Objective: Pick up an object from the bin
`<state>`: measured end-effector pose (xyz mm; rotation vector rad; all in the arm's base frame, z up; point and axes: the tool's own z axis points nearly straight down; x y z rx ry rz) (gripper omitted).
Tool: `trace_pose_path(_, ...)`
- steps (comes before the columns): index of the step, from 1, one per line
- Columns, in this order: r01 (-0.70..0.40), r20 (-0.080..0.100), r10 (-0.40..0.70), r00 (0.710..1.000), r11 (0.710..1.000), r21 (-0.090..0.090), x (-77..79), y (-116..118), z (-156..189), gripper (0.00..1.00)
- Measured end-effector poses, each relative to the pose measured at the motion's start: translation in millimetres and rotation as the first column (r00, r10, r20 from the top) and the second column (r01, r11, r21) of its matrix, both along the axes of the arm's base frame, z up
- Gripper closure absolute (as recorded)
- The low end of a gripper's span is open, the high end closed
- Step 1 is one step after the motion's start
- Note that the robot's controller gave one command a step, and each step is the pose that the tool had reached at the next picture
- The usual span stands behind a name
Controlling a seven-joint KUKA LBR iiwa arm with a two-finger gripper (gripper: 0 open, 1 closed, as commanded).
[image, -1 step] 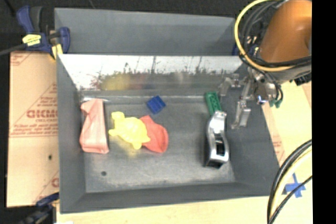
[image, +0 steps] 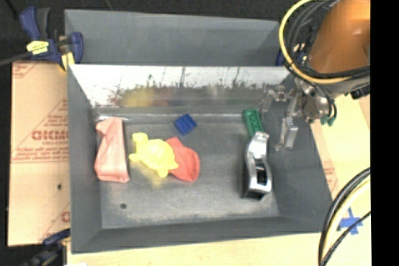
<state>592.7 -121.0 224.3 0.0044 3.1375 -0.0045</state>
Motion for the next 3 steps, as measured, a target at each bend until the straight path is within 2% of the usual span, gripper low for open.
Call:
trace_pose_path(1, -0.005, 0.008, 0.005, 1.0, 1.0, -0.002, 12.2, 27.1, -40.8, 0.0)
trace_pose_path(2, -0.031, 0.007, 0.031, 1.0, 1.0, -0.002, 13.1, 58.5, -103.6, 0.0)
trace_pose_path(3, 0.044, 0.006, -0.044, 0.999, 0.999, 0.001, -15.7, 70.8, -136.7, 0.0)
